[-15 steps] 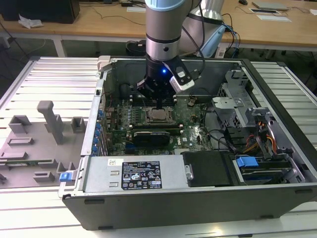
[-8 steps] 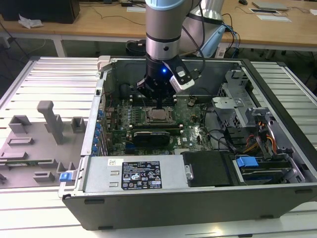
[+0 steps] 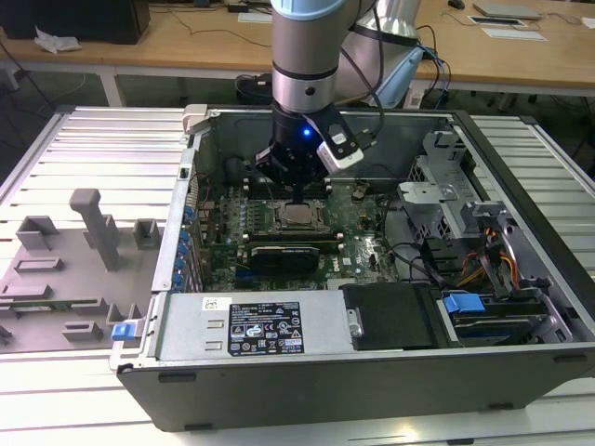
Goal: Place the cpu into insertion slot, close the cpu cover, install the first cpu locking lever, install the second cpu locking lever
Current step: 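Install the first cpu locking lever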
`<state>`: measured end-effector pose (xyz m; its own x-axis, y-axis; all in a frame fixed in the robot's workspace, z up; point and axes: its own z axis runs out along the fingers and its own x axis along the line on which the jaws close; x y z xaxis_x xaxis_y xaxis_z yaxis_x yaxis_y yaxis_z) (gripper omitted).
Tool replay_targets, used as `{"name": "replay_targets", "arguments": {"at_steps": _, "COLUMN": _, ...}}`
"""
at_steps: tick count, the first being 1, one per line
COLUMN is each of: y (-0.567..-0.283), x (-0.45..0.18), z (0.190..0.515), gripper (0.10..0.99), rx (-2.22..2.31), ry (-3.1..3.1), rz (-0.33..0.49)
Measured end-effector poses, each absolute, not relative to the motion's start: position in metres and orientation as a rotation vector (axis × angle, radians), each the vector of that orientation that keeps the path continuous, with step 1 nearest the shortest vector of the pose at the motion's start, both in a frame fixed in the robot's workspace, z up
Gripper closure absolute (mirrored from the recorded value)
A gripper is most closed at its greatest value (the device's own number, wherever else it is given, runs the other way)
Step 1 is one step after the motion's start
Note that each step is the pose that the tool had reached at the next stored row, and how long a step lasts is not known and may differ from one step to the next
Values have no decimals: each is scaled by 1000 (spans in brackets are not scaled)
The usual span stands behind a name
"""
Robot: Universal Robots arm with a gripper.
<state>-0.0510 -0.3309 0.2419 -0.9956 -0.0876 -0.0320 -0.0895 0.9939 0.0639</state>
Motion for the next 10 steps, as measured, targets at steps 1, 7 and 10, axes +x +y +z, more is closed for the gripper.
{"name": "replay_targets", "arguments": {"at_steps": 1, "y": -331, "x": -54, "z": 242, "gripper": 980, "rx": -137, "ry": 3108, "rz": 101}}
{"name": "replay_targets", "arguments": {"at_steps": 7, "y": -331, "x": -76, "z": 242, "gripper": 980, "rx": -133, "ry": 3108, "rz": 100}}
{"name": "replay_targets", "arguments": {"at_steps": 10, "y": -330, "x": -86, "z": 241, "gripper": 980, "rx": -129, "ry": 3108, "rz": 94}}
